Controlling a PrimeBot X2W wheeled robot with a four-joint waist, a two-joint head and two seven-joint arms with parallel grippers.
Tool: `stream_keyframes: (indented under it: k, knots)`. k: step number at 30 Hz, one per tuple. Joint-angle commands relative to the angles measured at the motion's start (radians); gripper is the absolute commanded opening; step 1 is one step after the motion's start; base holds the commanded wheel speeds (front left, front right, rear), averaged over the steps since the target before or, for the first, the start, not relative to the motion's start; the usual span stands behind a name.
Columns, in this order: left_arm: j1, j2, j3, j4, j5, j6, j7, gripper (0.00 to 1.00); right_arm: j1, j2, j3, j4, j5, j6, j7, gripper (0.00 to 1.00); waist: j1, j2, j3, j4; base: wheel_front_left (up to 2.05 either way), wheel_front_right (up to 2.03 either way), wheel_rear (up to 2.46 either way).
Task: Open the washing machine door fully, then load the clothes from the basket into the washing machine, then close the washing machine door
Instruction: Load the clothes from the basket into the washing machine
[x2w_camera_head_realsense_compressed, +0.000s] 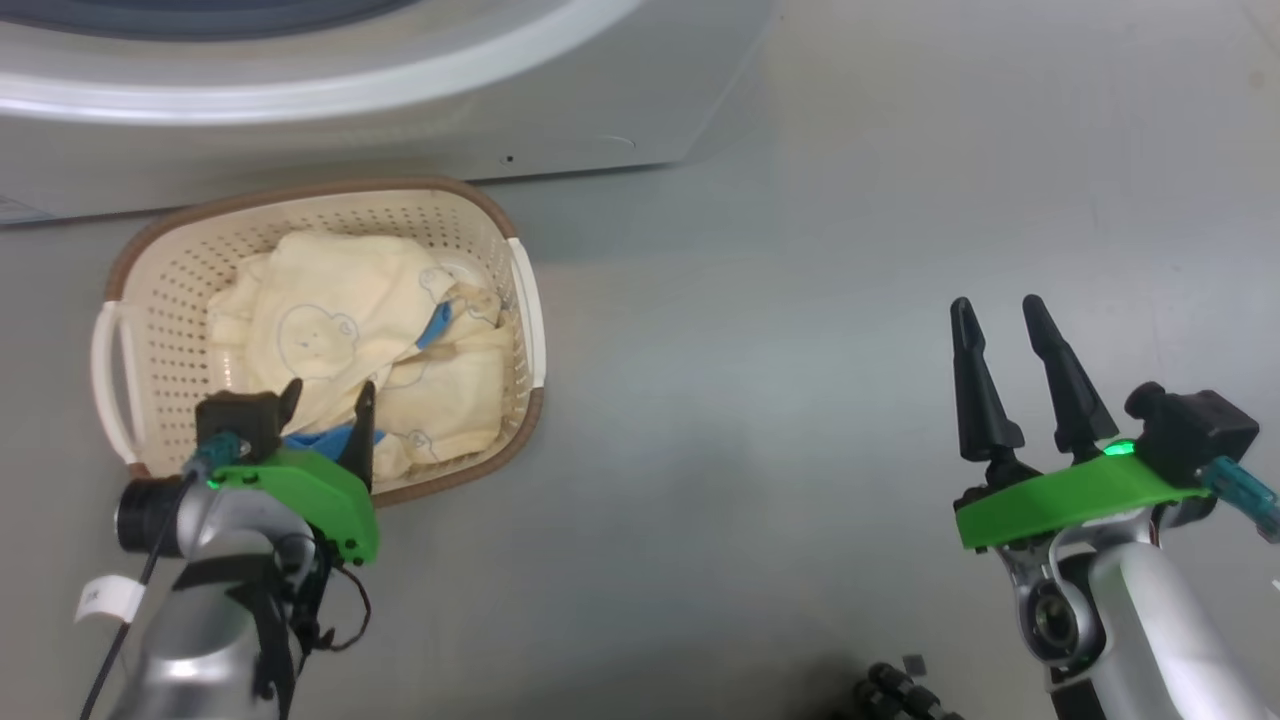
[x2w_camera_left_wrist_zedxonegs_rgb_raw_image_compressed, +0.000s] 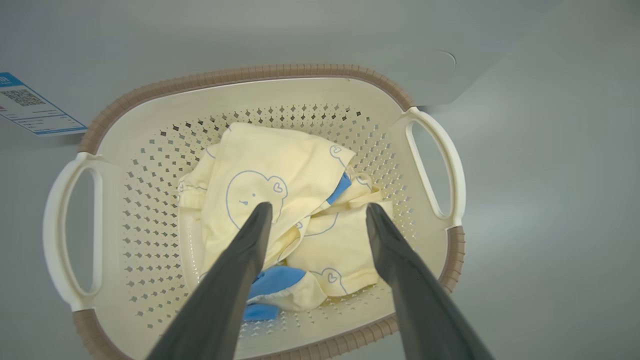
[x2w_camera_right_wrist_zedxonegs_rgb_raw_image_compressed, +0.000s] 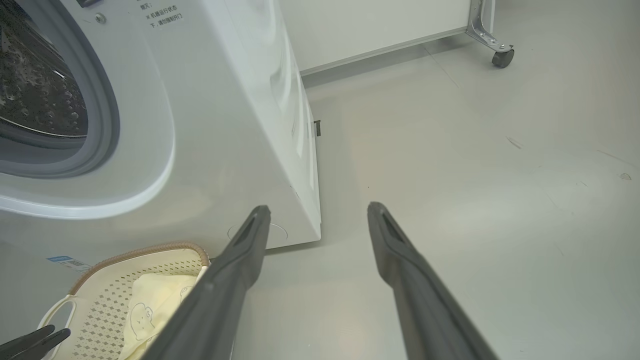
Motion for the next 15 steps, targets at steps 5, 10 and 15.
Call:
stream_keyframes:
  k: [5, 10, 15]
  knots:
    - [-0.074, 0.057, 0.036, 0.065, -0.007, 0.026, -0.007, 1.00, -0.038, 0.000, 0.036, -0.032, 0.025, -0.003, -0.010, 1.00, -0.0002, 0.0001, 0.097, -0.070, 0.00, 0.00, 0.00]
    - [-0.145, 0.087, 0.047, 0.137, -0.017, 0.043, -0.002, 1.00, -0.063, 0.000, 0.050, -0.038, 0.039, -0.003, -0.010, 1.00, -0.0002, 0.0001, 0.153, -0.082, 0.00, 0.00, 0.00]
    - [-0.204, 0.111, 0.055, 0.186, -0.027, 0.055, -0.003, 1.00, -0.084, 0.000, 0.063, -0.044, 0.048, -0.003, -0.010, 1.00, -0.0002, 0.0001, 0.202, -0.089, 0.00, 0.00, 0.00]
